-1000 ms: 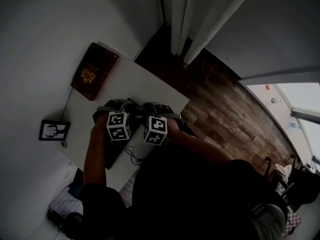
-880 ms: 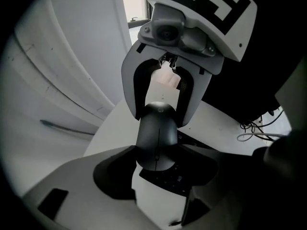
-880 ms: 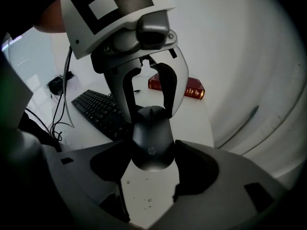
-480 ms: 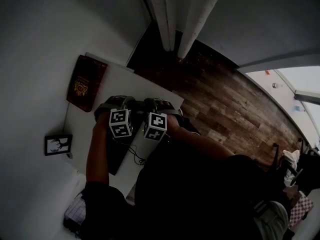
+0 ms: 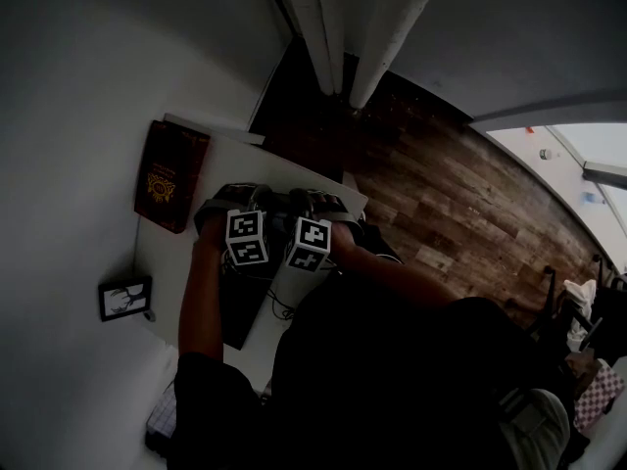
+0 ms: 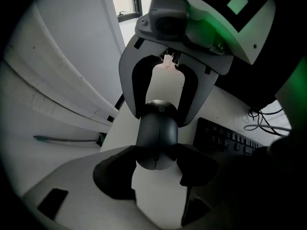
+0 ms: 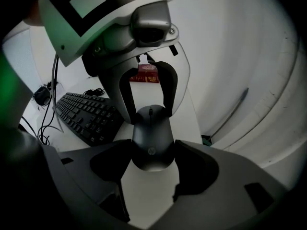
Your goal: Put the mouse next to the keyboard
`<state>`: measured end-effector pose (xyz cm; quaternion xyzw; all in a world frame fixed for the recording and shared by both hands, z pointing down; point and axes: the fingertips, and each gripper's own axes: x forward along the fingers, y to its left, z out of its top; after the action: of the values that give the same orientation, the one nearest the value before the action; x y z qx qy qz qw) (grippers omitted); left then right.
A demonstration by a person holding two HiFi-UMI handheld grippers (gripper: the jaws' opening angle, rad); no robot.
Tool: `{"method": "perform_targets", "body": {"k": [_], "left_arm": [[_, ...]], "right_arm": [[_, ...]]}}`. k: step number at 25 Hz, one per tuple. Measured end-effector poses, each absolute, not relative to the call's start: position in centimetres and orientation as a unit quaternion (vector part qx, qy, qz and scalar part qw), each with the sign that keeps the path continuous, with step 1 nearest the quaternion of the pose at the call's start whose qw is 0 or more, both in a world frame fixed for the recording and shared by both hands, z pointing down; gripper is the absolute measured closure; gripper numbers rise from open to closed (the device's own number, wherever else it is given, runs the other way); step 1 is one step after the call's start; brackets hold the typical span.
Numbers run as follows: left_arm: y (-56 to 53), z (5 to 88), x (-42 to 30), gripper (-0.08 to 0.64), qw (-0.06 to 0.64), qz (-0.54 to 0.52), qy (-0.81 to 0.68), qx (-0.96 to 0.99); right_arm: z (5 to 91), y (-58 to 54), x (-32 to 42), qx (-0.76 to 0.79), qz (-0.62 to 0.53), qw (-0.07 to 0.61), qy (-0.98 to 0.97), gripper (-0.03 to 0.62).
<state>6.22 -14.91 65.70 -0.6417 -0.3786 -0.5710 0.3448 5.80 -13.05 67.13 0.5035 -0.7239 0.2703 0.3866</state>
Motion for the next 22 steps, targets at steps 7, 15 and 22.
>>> {"method": "perform_targets", "body": {"k": [7,15,22], "left_arm": [[-15.2,67.3,6.9,0.293,0.364,-0.567,-0.388,-0.629],[-15.4,67.4,6.9,0.293,0.37,-0.564,-0.378,-0.634],[-15.8,66.1,7.0,0.311,0.369,-0.566,-0.345,-0.652]], "right_arm": [[68.3,-13.3,6.4,0.511,0.298,0.382,-0.71,0.293],[68.4,-13.5,6.4,0.515,0.309,0.367,-0.71,0.293],[66.8,-14.1,6.2,0.525,0.28,0.35,-0.724,0.293]]}}
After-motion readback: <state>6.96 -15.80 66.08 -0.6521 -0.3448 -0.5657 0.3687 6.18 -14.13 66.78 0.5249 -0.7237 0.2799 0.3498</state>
